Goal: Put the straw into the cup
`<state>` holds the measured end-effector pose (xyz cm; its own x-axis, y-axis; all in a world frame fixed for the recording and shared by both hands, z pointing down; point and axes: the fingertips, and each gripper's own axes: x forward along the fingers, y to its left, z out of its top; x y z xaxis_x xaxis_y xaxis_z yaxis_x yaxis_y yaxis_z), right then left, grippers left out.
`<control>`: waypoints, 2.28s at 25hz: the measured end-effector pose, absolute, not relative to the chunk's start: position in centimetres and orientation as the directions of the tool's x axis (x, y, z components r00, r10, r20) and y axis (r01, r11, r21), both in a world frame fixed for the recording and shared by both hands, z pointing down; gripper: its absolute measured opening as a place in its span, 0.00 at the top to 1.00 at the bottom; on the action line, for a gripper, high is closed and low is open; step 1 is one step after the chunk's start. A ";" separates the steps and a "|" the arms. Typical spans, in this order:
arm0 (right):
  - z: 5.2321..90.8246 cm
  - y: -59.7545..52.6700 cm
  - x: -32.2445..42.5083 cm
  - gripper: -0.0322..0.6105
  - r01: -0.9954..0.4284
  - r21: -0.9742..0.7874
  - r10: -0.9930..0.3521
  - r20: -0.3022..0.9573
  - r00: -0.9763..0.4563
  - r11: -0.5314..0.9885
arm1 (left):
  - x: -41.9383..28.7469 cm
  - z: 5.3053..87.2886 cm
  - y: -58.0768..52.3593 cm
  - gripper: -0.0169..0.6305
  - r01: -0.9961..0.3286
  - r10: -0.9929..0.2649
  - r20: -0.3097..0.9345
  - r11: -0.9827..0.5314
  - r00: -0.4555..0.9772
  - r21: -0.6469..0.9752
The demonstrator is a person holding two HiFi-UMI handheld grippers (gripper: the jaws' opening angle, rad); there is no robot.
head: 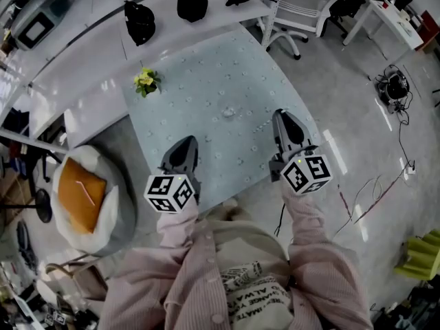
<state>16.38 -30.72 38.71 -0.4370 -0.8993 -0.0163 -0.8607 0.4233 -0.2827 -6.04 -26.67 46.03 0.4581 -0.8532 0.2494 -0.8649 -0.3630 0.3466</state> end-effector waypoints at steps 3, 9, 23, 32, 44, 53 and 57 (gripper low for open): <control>39.1 -31.9 16.1 0.94 -0.855 -0.292 -0.896 -0.017 -0.444 0.429 | -6.3 46.4 -27.5 0.97 -0.869 -0.856 0.259 -0.347 0.447 0.353; 39.9 -34.4 15.5 0.94 -0.845 -0.318 -0.896 -0.029 -0.444 0.429 | -6.4 47.2 -29.1 0.97 -0.870 -0.854 0.274 -0.335 0.443 0.362; 45.1 -41.3 12.8 0.94 -0.828 -0.394 -0.905 -0.029 -0.424 0.400 | -5.6 53.3 -33.6 0.97 -0.847 -0.806 0.343 -0.327 0.481 0.419; 50.0 -43.8 10.4 0.94 -0.821 -0.377 -0.878 0.041 -0.478 0.429 | -5.0 56.6 -34.8 0.97 -0.838 -0.782 0.379 -0.313 0.495 0.448; 54.7 -45.3 8.2 0.93 -0.813 -0.367 -0.841 0.129 -0.526 0.452 | -4.5 60.2 -35.6 0.97 -0.831 -0.755 0.425 -0.280 0.500 0.480; 55.7 -45.6 8.1 0.93 -0.812 -0.365 -0.835 0.142 -0.532 0.456 | -4.3 61.2 -35.4 0.97 -0.830 -0.746 0.440 -0.266 0.500 0.491; 56.0 -45.6 7.9 0.93 -0.807 -0.357 -0.823 0.153 -0.547 0.470 | -4.3 61.3 -35.3 0.97 -0.830 -0.744 0.444 -0.264 0.499 0.491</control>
<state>7.87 -45.55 55.98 -0.5471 -0.8230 0.1529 -0.8071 0.4702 -0.3570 -4.27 -35.27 61.26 0.4989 -0.7441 0.4443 -0.8304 -0.2637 0.4908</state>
